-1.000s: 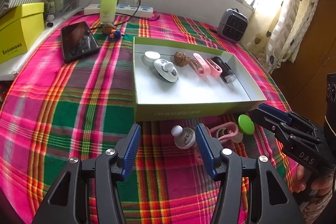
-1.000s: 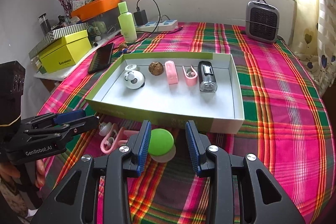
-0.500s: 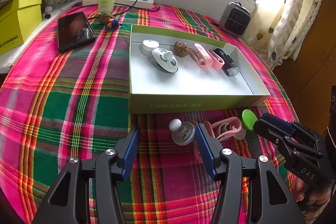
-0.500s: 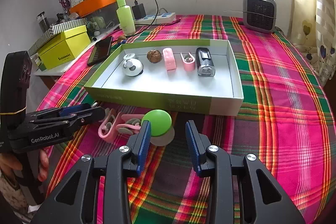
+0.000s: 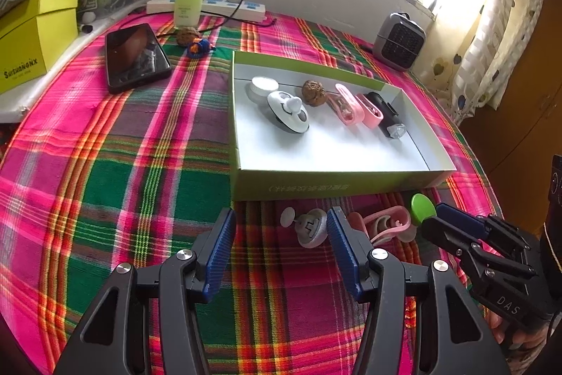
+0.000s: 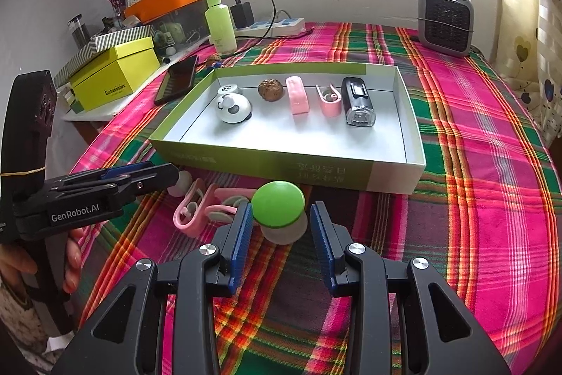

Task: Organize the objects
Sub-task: 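Grasp the green-topped round object with the right tool while the left tool reaches the white knob toy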

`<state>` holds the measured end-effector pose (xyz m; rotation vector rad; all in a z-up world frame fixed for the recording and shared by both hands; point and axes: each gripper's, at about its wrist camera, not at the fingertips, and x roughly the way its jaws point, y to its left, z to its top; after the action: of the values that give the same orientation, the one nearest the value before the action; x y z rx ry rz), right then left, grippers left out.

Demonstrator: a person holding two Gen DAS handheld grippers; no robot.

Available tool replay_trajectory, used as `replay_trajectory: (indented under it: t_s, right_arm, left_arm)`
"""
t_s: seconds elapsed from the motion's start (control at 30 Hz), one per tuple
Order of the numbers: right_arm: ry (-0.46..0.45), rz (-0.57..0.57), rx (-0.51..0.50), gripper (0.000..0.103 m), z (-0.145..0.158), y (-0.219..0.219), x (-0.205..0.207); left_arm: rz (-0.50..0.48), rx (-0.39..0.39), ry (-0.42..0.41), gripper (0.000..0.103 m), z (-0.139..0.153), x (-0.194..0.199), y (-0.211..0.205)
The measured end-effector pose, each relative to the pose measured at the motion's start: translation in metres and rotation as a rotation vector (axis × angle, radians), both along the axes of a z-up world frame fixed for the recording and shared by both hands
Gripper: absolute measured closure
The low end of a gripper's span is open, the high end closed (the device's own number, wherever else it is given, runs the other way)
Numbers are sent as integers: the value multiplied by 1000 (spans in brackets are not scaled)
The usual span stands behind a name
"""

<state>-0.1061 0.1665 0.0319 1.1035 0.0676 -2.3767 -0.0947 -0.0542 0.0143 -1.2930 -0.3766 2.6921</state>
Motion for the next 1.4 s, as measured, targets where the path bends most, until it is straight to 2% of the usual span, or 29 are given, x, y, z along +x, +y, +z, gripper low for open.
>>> replay_trajectory:
  t_s: [0.2,0.27,0.73,0.97,1.4]
  right_arm:
    - [8,7,31,67,-3,-6,-1]
    - [1,7,25,67,-4,-7,-3]
    - [35,-23,8,67,0,0,-1]
    - [59,-40,9,68,6,7,3]
    - [40,-84,15,68,1,25,0]
  left_arm:
    - [30,-4,-10,50,-2,1,-9]
    - [31,18,-14,49,-3,1,-13]
    - [13,26,-18,50,-5,4,-10]
    - [-2,0,-8,50,-3,4,-4]
    - [-3,-39,-10,50,-7,-5,0]
